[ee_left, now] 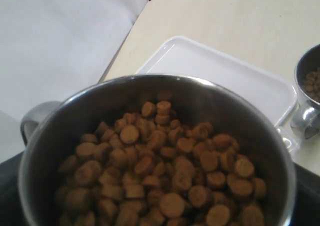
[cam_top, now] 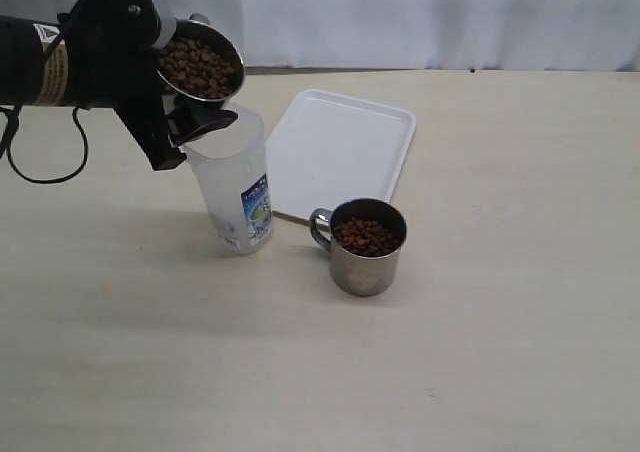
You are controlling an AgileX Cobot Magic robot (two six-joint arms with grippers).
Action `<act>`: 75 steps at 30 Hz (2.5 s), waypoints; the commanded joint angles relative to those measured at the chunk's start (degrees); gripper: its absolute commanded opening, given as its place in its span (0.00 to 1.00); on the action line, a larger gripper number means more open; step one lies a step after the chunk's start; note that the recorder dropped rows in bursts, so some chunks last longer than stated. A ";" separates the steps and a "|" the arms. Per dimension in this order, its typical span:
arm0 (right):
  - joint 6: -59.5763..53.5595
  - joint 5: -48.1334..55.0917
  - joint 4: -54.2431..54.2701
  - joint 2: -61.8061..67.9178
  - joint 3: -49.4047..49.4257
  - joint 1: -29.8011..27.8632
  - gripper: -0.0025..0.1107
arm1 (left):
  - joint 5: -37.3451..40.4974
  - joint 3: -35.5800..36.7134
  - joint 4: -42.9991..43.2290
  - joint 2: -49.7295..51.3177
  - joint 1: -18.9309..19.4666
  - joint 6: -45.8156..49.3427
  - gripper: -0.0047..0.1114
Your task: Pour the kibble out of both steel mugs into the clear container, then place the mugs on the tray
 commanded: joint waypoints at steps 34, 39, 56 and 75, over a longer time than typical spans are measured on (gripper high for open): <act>-0.40 -0.48 0.06 -0.17 0.27 0.17 0.07 | 16.02 -0.68 4.88 -5.29 -0.12 1.22 0.04; -0.40 -0.48 0.06 -0.17 0.27 0.17 0.07 | 17.85 -0.68 4.88 -5.29 -0.12 4.83 0.04; -0.40 -0.48 0.06 -0.17 0.27 0.17 0.07 | 17.29 1.39 4.88 -5.29 -0.12 14.28 0.04; -0.40 -0.48 0.06 -0.17 0.27 0.17 0.07 | 18.52 1.28 4.88 -5.07 -4.52 16.99 0.04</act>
